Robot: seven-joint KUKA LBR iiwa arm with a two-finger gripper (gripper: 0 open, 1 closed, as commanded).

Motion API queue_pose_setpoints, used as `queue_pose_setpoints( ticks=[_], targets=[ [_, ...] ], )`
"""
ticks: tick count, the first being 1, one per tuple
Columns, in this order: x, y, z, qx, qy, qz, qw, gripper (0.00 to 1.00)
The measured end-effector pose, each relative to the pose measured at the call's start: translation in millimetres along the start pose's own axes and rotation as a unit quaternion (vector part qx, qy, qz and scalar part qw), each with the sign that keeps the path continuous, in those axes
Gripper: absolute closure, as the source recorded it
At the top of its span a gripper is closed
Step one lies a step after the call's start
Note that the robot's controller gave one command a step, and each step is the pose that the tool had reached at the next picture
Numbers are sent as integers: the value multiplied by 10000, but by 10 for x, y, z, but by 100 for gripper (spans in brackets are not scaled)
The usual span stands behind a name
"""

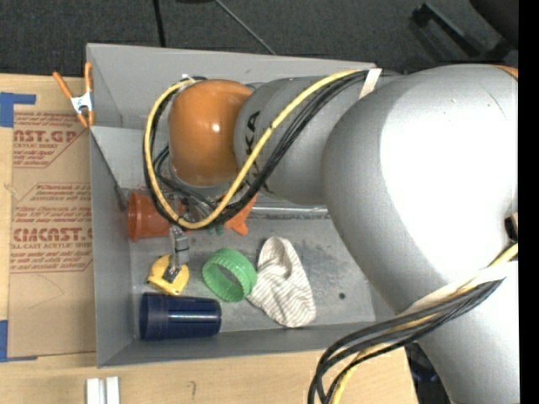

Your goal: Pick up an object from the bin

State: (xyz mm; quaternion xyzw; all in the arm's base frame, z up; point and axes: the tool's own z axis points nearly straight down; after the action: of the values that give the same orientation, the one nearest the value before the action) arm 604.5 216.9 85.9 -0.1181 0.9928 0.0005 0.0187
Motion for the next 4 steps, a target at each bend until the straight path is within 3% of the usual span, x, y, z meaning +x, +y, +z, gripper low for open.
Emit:
queue_pose_setpoints(
  ticks=[1, 2, 4],
  targets=[
    [497, -750, -150, -33, 120, -326, 9994, 0],
    [405, -829, 149, -35, 172, -597, 9981, 100],
    [418, -829, 109, -37, 196, -598, 9980, 100]
  ],
)
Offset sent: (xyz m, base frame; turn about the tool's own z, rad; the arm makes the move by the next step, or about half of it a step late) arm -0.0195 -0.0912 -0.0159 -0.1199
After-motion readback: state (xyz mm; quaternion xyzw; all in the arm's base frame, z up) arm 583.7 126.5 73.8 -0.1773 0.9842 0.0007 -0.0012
